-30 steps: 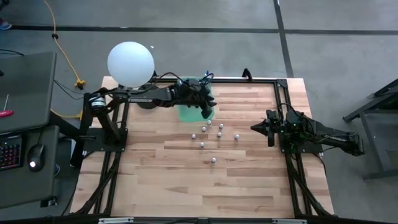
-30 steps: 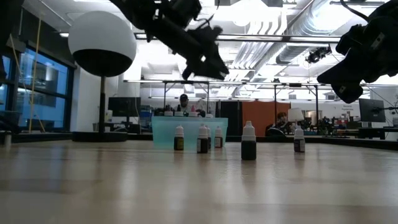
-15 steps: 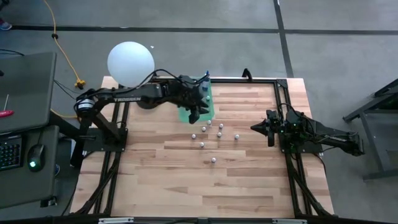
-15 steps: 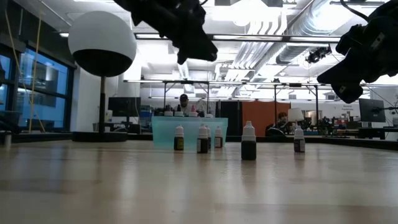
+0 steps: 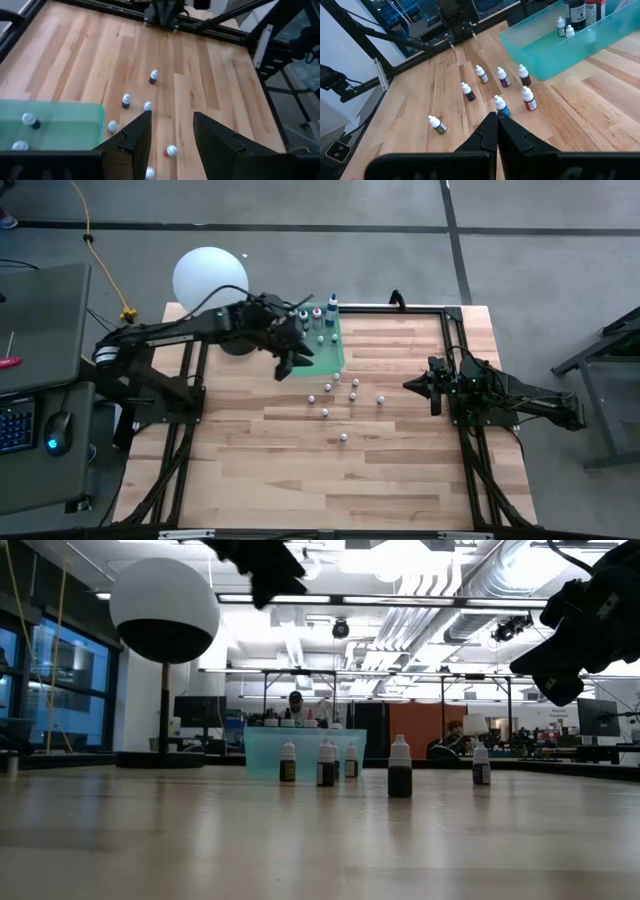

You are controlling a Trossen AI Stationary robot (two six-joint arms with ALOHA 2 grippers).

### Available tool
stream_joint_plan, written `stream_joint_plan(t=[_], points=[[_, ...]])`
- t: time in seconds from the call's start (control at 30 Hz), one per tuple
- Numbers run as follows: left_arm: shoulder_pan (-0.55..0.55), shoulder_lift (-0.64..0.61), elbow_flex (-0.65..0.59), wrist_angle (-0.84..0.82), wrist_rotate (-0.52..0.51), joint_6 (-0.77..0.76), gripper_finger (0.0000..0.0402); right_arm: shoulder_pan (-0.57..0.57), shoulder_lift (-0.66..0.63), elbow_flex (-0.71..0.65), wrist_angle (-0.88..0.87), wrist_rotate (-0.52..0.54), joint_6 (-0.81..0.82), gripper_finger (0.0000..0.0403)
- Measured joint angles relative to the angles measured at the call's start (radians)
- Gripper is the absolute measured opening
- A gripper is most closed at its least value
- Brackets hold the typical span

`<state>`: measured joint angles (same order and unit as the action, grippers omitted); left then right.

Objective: Pick & Place food coloring
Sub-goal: Put the small green food coloring bottle into the blue bin

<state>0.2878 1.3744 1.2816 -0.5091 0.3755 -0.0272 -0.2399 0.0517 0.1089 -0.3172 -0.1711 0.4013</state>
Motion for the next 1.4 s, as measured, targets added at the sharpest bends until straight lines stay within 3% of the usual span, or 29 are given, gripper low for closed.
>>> stream_joint_plan(t=[0.43,0.63,0.73,0.9,1.1,1.23,1.4], points=[[-0.042,-0.252,-0.001,-0.17,-0.047,-0.046,0.0143,0.0,0.0,0.0,0.0,0.0,-0.001,0.0],[-0.175,-0.361,-0.023,-0.216,-0.209,-0.107,0.0143,0.0,0.0,0.0,0.0,0.0,-0.001,0.0],[-0.245,-0.436,-0.139,-0.093,-0.278,-0.172,0.0143,0.0,0.0,0.0,0.0,0.0,-0.001,0.0],[-0.347,-0.556,-0.452,0.229,-0.308,-0.315,0.0143,0.0,0.0,0.0,0.0,0.0,-0.001,0.0],[-0.411,-0.576,-0.754,0.594,-0.341,-0.308,0.0143,0.0,0.0,0.0,0.0,0.0,-0.001,0.0],[-0.413,-0.524,-0.852,0.675,-0.391,-0.288,0.0143,0.0,0.0,0.0,0.0,0.0,-0.001,0.0],[-0.412,-0.424,-0.87,0.704,-0.459,-0.2,0.0143,0.0,0.0,0.0,0.0,0.0,-0.001,0.0]])
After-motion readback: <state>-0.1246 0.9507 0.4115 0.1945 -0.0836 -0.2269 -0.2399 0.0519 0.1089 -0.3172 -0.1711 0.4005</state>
